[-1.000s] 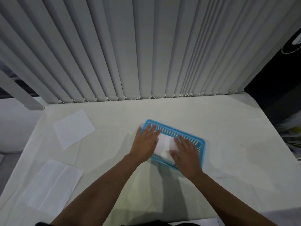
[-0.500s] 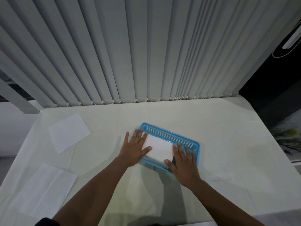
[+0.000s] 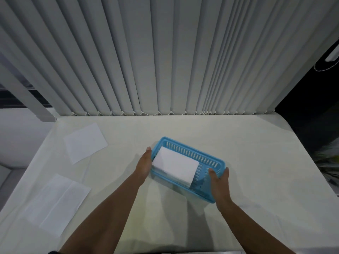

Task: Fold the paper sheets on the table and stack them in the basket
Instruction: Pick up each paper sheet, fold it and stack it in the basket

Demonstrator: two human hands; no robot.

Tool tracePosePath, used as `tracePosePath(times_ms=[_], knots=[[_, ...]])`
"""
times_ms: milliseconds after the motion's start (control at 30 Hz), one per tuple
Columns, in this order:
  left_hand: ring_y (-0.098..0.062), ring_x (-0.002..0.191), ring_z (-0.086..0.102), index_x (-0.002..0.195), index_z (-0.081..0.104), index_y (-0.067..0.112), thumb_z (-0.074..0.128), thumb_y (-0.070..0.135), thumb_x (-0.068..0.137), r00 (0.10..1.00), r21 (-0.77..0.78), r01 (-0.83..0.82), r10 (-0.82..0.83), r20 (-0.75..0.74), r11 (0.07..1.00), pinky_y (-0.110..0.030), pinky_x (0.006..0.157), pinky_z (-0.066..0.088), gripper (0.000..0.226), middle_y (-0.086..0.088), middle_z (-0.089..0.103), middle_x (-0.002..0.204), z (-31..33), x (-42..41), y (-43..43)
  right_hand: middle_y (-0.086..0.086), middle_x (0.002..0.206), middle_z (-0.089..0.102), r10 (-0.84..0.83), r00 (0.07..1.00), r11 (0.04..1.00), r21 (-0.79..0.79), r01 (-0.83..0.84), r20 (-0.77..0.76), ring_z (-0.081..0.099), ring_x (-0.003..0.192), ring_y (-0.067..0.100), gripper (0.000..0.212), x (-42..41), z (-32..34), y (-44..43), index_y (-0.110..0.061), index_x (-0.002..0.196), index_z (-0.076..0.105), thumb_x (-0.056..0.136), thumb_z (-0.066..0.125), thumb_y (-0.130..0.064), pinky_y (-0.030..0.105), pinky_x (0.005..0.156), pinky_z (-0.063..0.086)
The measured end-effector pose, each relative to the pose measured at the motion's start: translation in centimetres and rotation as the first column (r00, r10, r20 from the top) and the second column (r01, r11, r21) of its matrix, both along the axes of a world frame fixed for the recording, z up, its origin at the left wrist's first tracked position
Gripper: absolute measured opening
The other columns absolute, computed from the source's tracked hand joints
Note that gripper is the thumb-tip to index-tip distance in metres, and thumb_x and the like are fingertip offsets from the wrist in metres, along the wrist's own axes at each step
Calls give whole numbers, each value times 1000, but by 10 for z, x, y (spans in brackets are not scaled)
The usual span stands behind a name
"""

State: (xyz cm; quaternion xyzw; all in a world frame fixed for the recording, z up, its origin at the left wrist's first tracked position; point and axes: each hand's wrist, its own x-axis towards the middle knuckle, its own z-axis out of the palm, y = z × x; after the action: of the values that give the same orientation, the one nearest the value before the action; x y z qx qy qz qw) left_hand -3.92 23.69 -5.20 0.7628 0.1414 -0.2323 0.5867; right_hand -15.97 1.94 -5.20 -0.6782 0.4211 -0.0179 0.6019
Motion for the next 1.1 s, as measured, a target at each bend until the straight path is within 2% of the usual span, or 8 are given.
tracePosePath(times_ms=[200,433,633,800,867,933,1000,1100], knots=[[-20,94,59,103,62,24,26,53,98,992,-15,-123,123,-6,992,-34,88,41,47,-2,64,101,9,6,37,6,131,56,35,999,998,42,-36,25,60,111,28,57,8,7,31,-24,140,28,92,55,-39,51,99,47],[-26,106,59,114,66,23,32,54,95,976,75,-216,217,-9,973,-43,104,43,49,-9,63,121,17,24,110,10,144,46,74,995,989,123,-81,61,53,125,30,82,25,-3,104,-29,146,19,79,58,-53,56,102,44],[-27,133,42,142,42,17,21,54,98,997,213,-80,77,26,974,-41,115,29,61,-9,43,146,16,33,159,10,152,35,12,998,984,174,-23,68,44,133,31,80,29,-3,170,-28,152,5,92,56,-38,53,108,39],[-20,127,43,140,43,14,21,48,101,997,159,33,-43,59,987,-33,109,28,56,0,46,135,18,32,181,11,157,25,-71,997,991,113,66,42,34,140,32,84,25,-9,197,-25,153,4,90,57,-40,53,113,32],[-20,124,45,137,46,12,22,43,102,991,157,80,-95,91,984,-32,105,30,52,2,48,126,21,30,184,12,159,19,-104,994,994,51,102,40,27,144,31,84,23,-7,203,-18,154,4,92,58,-36,49,117,26],[-23,122,50,130,52,12,24,43,102,977,170,140,-164,137,976,-36,108,34,50,-1,54,123,22,26,190,17,159,16,-78,997,985,-153,76,-9,22,145,34,84,21,-3,211,-11,153,8,92,59,-35,46,119,19],[-26,119,54,124,55,13,23,56,97,961,235,161,-206,182,958,-44,108,38,60,-6,59,123,18,23,202,20,159,16,-37,996,900,-436,-4,-86,22,143,38,85,21,5,224,-9,153,13,89,61,-38,47,116,15],[-32,127,48,137,45,15,22,62,93,973,382,82,-156,167,921,-49,111,35,68,-13,52,138,8,21,226,16,160,14,48,996,760,-644,-88,-79,21,142,39,85,25,16,249,-11,153,18,86,65,-36,51,116,14]])
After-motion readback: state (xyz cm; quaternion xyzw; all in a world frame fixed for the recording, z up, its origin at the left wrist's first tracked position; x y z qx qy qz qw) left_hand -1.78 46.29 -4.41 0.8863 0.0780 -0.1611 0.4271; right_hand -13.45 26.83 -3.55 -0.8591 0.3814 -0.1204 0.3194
